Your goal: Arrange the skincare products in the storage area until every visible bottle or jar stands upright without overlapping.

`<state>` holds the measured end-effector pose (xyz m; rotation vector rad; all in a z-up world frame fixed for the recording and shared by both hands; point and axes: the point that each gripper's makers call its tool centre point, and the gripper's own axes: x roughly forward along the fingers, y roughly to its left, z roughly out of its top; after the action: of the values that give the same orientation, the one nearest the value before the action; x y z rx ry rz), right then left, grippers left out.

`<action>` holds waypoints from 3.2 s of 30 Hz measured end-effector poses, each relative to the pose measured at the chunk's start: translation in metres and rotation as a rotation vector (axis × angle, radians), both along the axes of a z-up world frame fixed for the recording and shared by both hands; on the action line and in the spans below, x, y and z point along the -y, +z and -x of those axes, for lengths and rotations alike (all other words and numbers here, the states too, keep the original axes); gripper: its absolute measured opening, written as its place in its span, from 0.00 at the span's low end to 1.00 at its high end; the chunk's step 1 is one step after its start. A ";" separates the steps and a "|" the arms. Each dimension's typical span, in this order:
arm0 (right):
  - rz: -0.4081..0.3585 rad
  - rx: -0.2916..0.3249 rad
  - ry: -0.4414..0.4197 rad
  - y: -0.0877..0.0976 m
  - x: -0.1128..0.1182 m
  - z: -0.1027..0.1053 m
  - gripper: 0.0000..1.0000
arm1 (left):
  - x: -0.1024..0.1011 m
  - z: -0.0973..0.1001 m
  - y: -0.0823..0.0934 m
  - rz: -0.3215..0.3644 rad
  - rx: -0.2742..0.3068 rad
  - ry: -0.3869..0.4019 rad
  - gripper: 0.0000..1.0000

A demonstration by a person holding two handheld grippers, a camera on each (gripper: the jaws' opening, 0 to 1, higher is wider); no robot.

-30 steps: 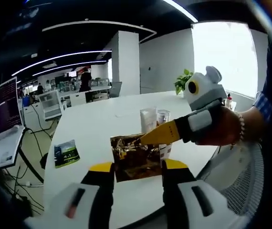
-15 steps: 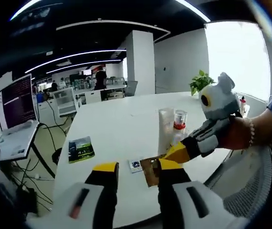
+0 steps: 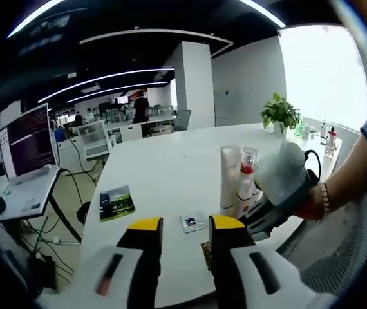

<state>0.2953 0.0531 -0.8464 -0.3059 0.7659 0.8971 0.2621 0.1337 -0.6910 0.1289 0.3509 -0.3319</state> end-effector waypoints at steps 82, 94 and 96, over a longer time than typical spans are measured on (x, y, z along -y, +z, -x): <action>0.322 0.265 0.253 -0.016 0.014 -0.005 0.00 | -0.015 -0.003 -0.021 -0.266 -0.037 0.016 0.25; 0.310 0.270 0.266 -0.017 0.010 -0.002 0.00 | -0.015 -0.003 -0.022 -0.278 -0.041 0.018 0.25; 0.303 0.284 0.275 -0.017 0.009 -0.002 0.00 | -0.015 -0.003 -0.022 -0.277 -0.040 0.021 0.25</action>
<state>0.2971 0.0438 -0.8636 -0.8042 0.6017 0.9686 0.2652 0.1491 -0.7131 0.3901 0.4370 -0.2641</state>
